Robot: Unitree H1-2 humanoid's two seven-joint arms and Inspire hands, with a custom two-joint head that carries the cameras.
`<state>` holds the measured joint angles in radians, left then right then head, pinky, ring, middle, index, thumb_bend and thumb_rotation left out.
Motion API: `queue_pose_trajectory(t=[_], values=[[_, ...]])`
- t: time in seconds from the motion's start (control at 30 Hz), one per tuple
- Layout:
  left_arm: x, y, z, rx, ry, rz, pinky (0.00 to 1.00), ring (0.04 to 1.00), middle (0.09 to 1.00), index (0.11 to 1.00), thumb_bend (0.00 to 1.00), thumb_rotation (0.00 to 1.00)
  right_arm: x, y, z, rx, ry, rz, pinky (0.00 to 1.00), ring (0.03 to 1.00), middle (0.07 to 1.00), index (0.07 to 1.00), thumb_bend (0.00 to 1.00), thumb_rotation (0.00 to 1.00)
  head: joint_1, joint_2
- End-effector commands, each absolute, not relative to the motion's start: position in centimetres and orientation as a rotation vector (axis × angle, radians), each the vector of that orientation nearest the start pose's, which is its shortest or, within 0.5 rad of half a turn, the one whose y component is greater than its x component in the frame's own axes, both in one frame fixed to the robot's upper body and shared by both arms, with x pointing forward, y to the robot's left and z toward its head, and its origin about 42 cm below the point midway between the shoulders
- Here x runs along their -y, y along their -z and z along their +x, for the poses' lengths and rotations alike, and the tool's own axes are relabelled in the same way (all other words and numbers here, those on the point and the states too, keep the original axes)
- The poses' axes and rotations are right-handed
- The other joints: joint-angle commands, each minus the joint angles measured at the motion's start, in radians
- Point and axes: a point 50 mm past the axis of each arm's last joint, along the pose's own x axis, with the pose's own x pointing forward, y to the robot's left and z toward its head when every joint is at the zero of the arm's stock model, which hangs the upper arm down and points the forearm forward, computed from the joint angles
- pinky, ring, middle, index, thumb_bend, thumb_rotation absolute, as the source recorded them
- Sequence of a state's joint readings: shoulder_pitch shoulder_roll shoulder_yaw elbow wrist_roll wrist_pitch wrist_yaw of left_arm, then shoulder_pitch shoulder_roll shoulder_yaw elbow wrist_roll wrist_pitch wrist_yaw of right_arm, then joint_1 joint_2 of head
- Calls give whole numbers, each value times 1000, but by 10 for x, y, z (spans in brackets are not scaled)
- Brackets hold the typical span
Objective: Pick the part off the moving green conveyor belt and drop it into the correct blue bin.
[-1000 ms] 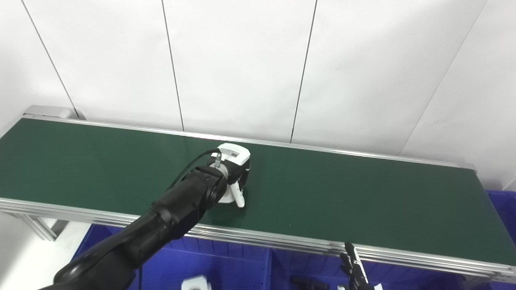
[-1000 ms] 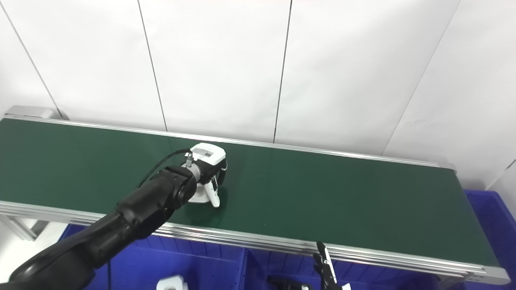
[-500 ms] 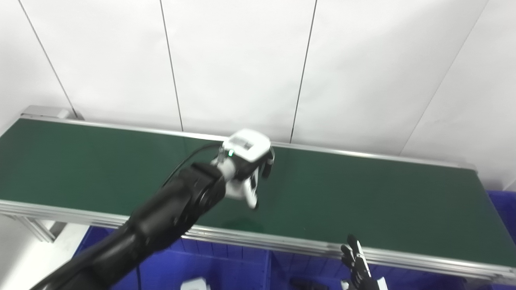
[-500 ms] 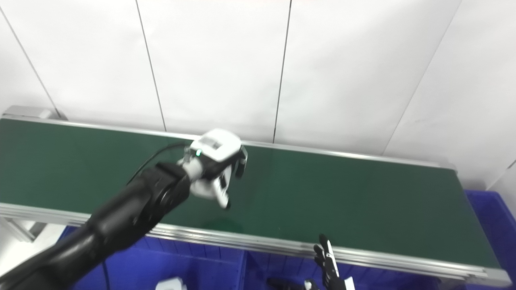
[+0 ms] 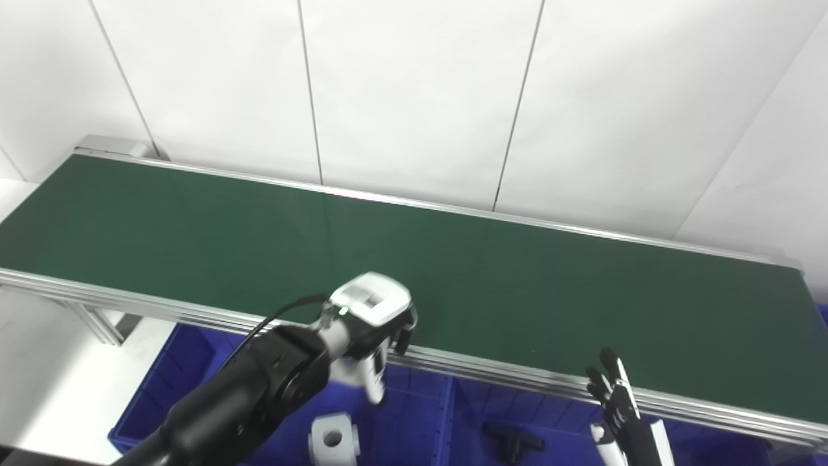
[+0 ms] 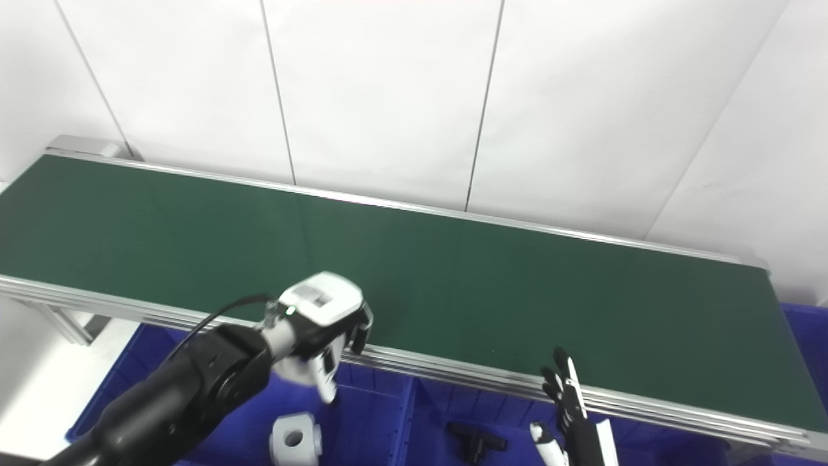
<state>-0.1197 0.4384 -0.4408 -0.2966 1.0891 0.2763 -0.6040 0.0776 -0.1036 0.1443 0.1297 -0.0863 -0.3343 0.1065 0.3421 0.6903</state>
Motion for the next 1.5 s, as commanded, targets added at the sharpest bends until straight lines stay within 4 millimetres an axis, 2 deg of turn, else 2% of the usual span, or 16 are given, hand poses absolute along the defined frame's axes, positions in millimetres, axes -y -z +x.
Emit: queue_pose_trajectory(t=[0.0,0.23,0.3,0.33,0.57,0.67,0.73,0.77,0.8,0.83,0.87,0.9,0.97,1.03,1.17,1.47], values=[[-231,-159,285,-49,519,1580,102,157,427,481,521,0,202,-71,257,157,-272,-154,929,947,999,993,771,884,5,4],[-245,-132,269,-86,514,1603,124,183,395,485,516,0,201,-72,261,162,-277,-153,925,947,999,992,756,872,5,8],[-247,-127,263,-112,518,1573,117,175,392,481,516,0,201,-72,261,158,-275,-152,927,949,999,993,764,871,5,8],[-247,-126,261,-130,519,1542,125,183,430,479,521,0,201,-73,262,158,-275,-150,930,951,999,992,773,869,8,10],[-248,-122,255,-203,520,1343,134,188,430,478,524,0,199,-74,265,166,-277,-147,931,949,999,994,784,871,16,30],[-248,-121,254,-166,496,1305,176,236,467,484,524,0,198,-77,267,169,-278,-143,931,949,1000,994,775,862,17,39],[-248,-118,251,-118,469,1288,221,282,440,501,520,0,198,-78,268,172,-279,-139,930,951,1000,996,774,856,17,38],[-248,-117,250,-102,458,1273,320,395,466,500,521,0,198,-78,269,172,-279,-139,929,953,1000,998,779,859,17,37],[-248,-117,249,-91,452,1262,382,461,533,498,520,47,198,-78,269,172,-280,-139,928,953,1000,998,780,860,17,37],[-247,-115,248,-73,447,1260,475,552,618,604,718,216,198,-78,269,172,-278,-143,926,951,999,994,774,863,16,36],[-246,-114,248,-58,447,1260,491,568,632,626,760,249,198,-79,269,171,-277,-146,926,950,999,994,772,863,15,34],[-246,-113,247,-47,449,1262,544,624,687,693,862,341,198,-78,269,172,-276,-147,925,949,998,992,768,864,15,34],[-245,-111,246,-36,460,1267,650,749,802,813,973,478,199,-78,269,175,-277,-149,924,949,999,994,757,861,15,33],[-245,-111,245,-30,470,1268,740,829,871,890,996,549,200,-78,269,174,-277,-143,928,953,1000,997,768,863,13,33],[-244,-114,245,-13,496,1256,810,883,924,957,1000,631,200,-78,268,173,-275,-145,925,951,998,997,778,863,12,32],[-243,-124,245,40,570,1191,851,910,958,976,1000,639,199,-77,267,167,-278,-139,930,951,999,994,772,853,8,32]])
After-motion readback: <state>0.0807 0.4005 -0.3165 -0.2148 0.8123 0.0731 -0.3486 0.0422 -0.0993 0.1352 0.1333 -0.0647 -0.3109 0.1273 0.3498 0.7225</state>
